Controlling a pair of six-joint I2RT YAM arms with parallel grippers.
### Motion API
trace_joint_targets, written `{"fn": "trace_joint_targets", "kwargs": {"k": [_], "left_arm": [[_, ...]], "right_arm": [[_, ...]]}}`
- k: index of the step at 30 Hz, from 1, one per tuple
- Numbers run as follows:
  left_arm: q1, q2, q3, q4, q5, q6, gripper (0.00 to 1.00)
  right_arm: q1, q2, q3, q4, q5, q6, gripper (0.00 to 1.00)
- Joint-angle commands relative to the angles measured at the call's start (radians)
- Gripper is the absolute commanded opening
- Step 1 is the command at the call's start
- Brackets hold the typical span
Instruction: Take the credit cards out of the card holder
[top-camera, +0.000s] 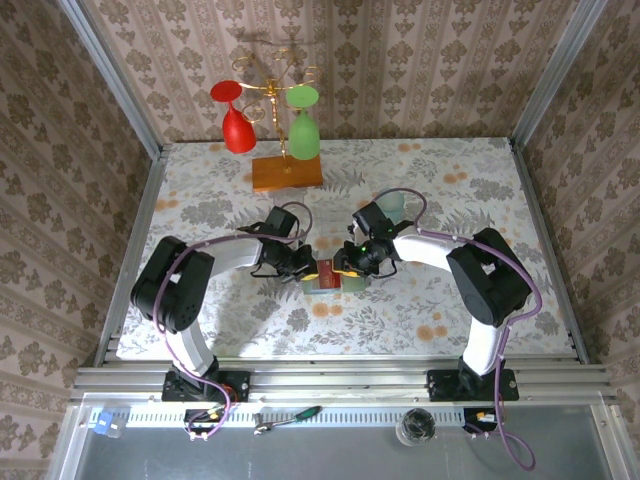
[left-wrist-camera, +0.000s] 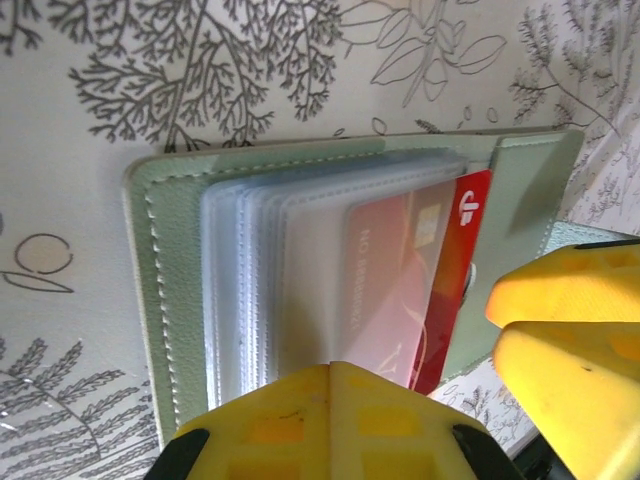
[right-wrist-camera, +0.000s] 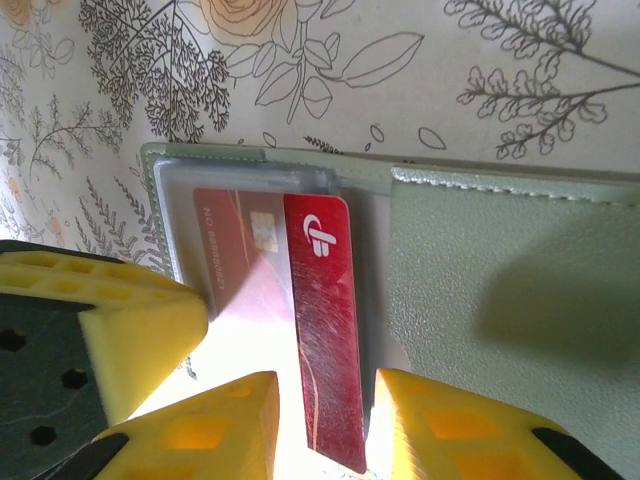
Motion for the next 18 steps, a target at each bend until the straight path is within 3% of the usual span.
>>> {"fn": "trace_joint_targets", "kwargs": {"k": [1, 18], "left_arm": [[-0.003, 0.022, 0.009, -0.035, -0.016, 0.010, 0.00], [0.014, 0.030, -0.006, -0.069, -0.028, 0.022, 0.00]], "right_arm": [[-0.011, 0.020, -0.011, 0.025, -0.033, 0.012, 0.31], [-0.029, 0.069, -0.031, 0.105, -0.120, 0.036, 0.28]]}}
